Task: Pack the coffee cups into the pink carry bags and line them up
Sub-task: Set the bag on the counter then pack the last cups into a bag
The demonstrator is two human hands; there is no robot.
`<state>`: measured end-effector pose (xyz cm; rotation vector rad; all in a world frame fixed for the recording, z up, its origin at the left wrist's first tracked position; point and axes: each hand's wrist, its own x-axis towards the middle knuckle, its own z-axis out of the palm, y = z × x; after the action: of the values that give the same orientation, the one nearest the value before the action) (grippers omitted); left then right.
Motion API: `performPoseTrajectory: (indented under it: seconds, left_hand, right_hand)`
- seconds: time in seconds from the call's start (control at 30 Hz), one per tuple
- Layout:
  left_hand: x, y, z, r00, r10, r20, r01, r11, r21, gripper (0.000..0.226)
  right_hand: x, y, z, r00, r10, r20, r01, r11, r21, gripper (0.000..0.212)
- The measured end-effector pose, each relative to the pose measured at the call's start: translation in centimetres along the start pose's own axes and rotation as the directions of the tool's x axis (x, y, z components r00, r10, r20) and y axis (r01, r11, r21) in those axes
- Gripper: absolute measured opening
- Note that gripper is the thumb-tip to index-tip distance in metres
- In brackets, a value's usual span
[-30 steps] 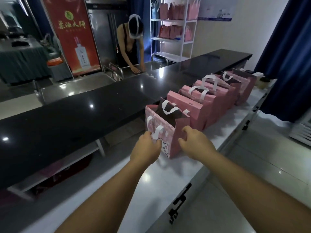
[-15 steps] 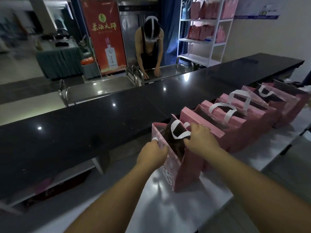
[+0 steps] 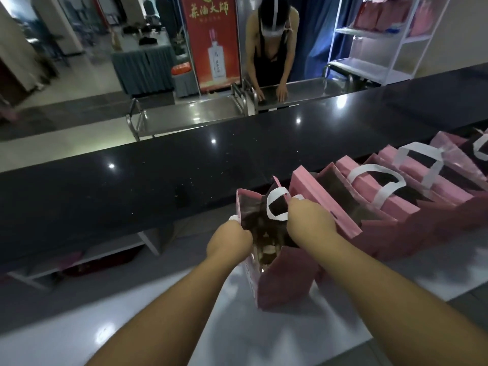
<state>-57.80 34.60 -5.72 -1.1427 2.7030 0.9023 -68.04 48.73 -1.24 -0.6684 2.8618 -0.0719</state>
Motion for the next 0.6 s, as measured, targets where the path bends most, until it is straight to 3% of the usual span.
performPoseTrajectory:
  seconds: [0.1,0.17,0.33,0.6]
  left_hand:
    - [-0.7,-1.1,-0.8,0.999,-0.039,-0.038,0.038,0.999,-0.021,0.015]
    - [-1.5,-2.3,-1.9,0.997,-0.059,-0.044,0.058,0.998,-0.039,0.016]
    - [-5.7,-7.9,-5.8,0.981,-0.163,-0.106,0.145,0.977,-0.159,0.025]
    - [-16.4,-22.6,-11.4,0.882,-0.392,-0.263,0.298,0.894,-0.334,0.033]
  right_hand:
    - [0.5,-1.0,-0.7,0.998,0.038,0.059,-0.035,0.998,-0.051,0.057]
    - [0.5,-1.8,-0.9,1.0,-0.003,0.029,0.004,0.999,-0.033,0.047]
    - [-1.5,-6.1,-0.9,0.981,-0.184,-0.054,0.185,0.983,0.015,0.024]
    - [-9.9,-20.9,2.0,0.879,-0.474,-0.042,0.476,0.875,0.089,0.008]
